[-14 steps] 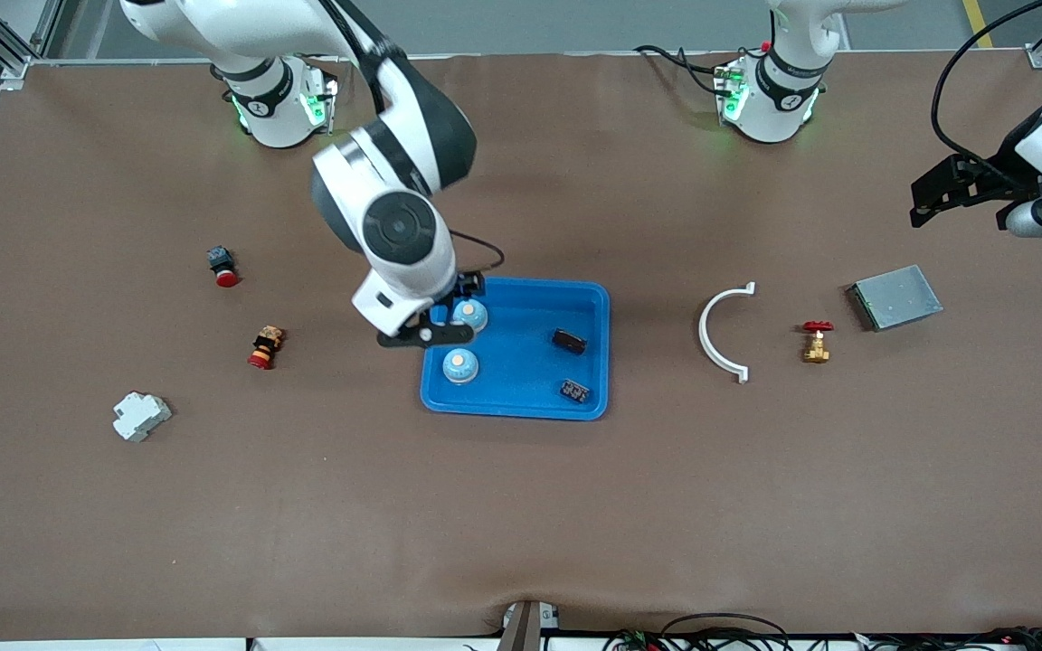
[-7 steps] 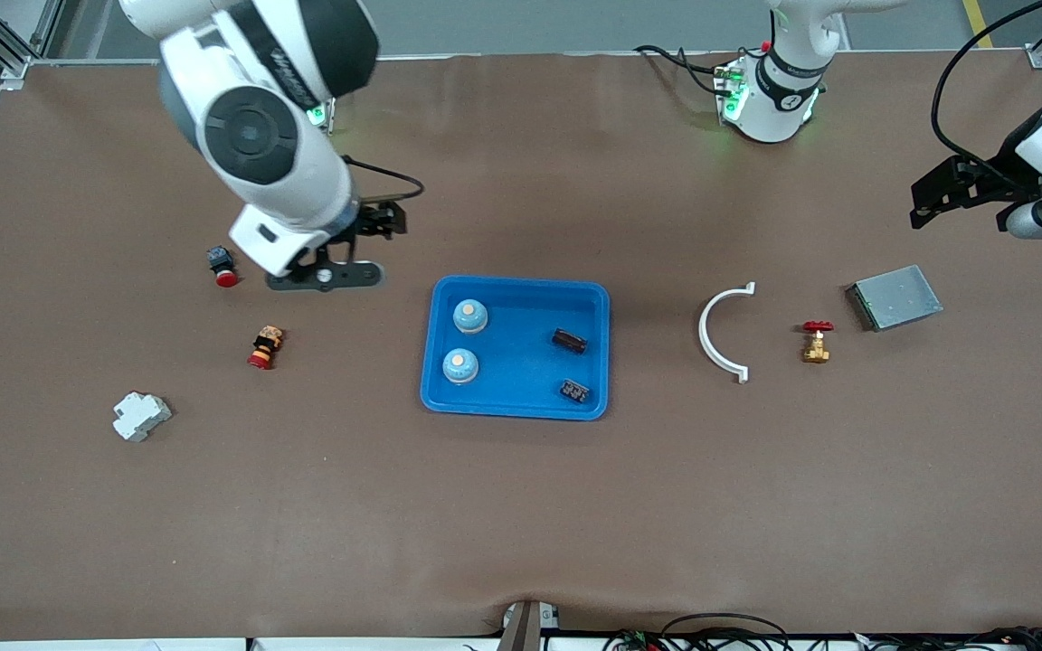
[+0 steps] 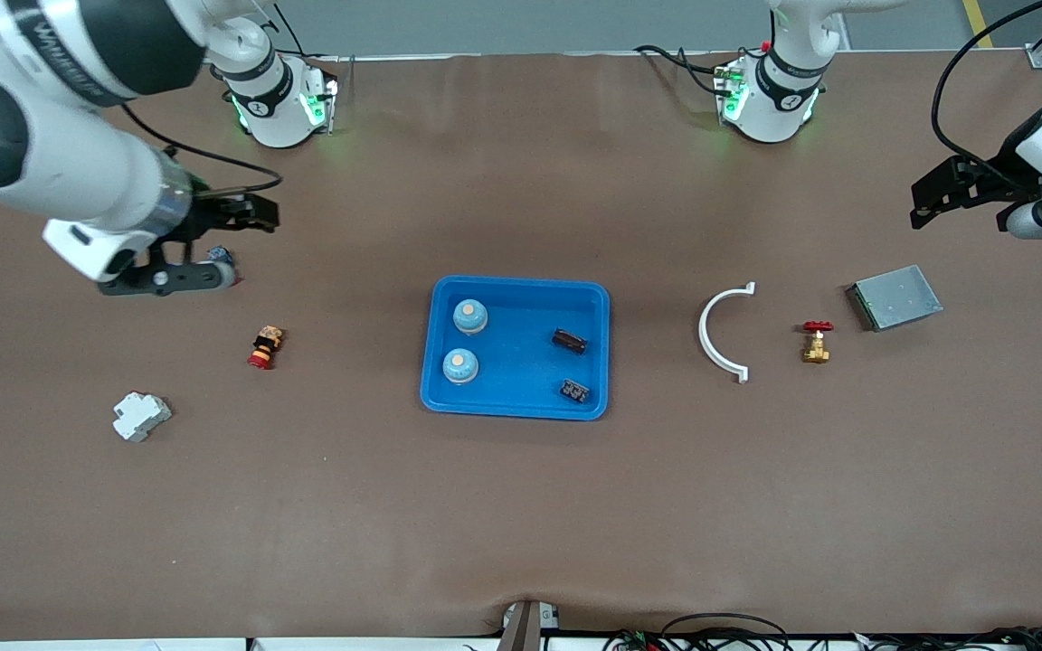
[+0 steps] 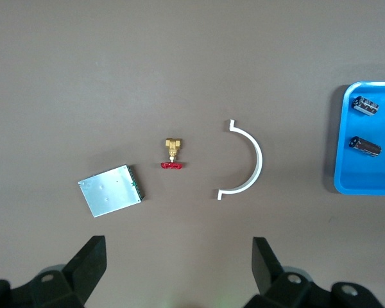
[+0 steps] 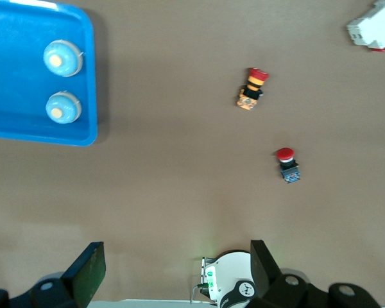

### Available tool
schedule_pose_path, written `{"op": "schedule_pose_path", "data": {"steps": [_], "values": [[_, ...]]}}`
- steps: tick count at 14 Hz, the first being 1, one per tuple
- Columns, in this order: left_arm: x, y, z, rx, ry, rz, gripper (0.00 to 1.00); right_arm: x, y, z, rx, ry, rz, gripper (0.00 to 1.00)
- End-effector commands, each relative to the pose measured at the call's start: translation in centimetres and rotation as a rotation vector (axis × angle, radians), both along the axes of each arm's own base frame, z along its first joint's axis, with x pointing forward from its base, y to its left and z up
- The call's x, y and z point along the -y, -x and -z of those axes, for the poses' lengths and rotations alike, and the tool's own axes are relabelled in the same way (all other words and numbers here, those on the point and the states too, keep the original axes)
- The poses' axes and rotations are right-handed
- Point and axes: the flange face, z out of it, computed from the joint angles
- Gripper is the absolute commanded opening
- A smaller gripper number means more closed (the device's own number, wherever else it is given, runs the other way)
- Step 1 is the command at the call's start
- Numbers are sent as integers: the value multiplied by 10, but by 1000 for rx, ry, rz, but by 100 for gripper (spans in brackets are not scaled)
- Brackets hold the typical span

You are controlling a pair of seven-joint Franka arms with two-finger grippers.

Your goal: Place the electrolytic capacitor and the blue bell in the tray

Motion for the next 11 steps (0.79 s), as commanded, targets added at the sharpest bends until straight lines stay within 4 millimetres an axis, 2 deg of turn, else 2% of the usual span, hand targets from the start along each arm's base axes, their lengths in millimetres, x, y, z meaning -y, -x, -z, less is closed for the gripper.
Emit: {"op": "schedule_pose_path", "data": {"steps": [1,4,6,8,11], "values": [[0,-3,-4,5,5,-4,100,41,-2,-4,13,-18,43,100],[2,-3,-5,7,5,-1,100,88,-1,-12,99,-42,88,100],[4,-2,-4,6,2,4,100,109,-5,-12,130,-44,126,100],[4,-3,-3,5,-20,7,100,126,-9,-14,163,-63,125,100],[7,-4,-5,9,-19,12,100,135,-11,-28,229,-61,98,100]]}}
